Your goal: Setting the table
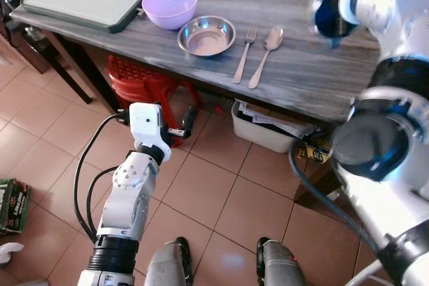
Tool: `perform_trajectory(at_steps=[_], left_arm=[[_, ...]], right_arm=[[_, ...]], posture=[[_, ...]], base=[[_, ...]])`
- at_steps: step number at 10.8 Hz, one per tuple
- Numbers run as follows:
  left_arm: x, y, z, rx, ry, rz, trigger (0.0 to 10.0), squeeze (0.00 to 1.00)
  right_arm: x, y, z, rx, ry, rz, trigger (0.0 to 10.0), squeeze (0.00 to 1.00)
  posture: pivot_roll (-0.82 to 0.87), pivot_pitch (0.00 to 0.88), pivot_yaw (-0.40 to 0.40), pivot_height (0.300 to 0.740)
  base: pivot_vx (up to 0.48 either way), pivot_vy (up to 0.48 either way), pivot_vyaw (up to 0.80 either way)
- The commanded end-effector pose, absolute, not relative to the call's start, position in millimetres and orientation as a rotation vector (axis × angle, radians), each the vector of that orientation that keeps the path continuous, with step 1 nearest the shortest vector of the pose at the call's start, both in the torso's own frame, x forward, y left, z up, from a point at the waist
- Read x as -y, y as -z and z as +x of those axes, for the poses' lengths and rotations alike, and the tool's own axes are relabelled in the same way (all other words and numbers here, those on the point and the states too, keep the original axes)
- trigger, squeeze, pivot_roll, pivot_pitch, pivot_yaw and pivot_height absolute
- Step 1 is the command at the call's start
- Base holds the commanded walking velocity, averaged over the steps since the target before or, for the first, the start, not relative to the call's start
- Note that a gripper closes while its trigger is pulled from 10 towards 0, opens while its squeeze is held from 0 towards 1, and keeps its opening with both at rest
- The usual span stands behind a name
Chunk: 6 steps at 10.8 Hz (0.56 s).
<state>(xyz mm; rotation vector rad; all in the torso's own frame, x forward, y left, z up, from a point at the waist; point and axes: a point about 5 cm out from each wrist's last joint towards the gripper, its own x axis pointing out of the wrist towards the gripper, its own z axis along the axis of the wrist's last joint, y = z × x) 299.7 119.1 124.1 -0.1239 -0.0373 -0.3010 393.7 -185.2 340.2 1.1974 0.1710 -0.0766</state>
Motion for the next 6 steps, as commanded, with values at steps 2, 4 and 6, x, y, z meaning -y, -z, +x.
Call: perform_trajectory(at_steps=[2,4,6], left_arm=[[-120,-119,297,0.021,0.31,-0.111,10.0,0.0],[-119,-121,299,0.025,0.314,-0.112,10.0,0.0],[-119,-121,300,0.028,0.308,-0.114,10.0,0.0]], right_arm=[[180,-329,389,-0.184,0.059,1.286,10.0,0.0],[162,-326,374,-0.098,-0.1,0.799,10.0,0.0],[184,-296,358,-0.12,0.092,0.397,10.0,0.0]], posture=[[-0.11,0.15,0.093,0.74],[-0.11,0.145,0.09,0.74],[-0.12,0.139,0.082,0.74]], base=[[0.0,0.0,0.0],[0.0,0.0,0.0],[0.0,0.0,0.0]])
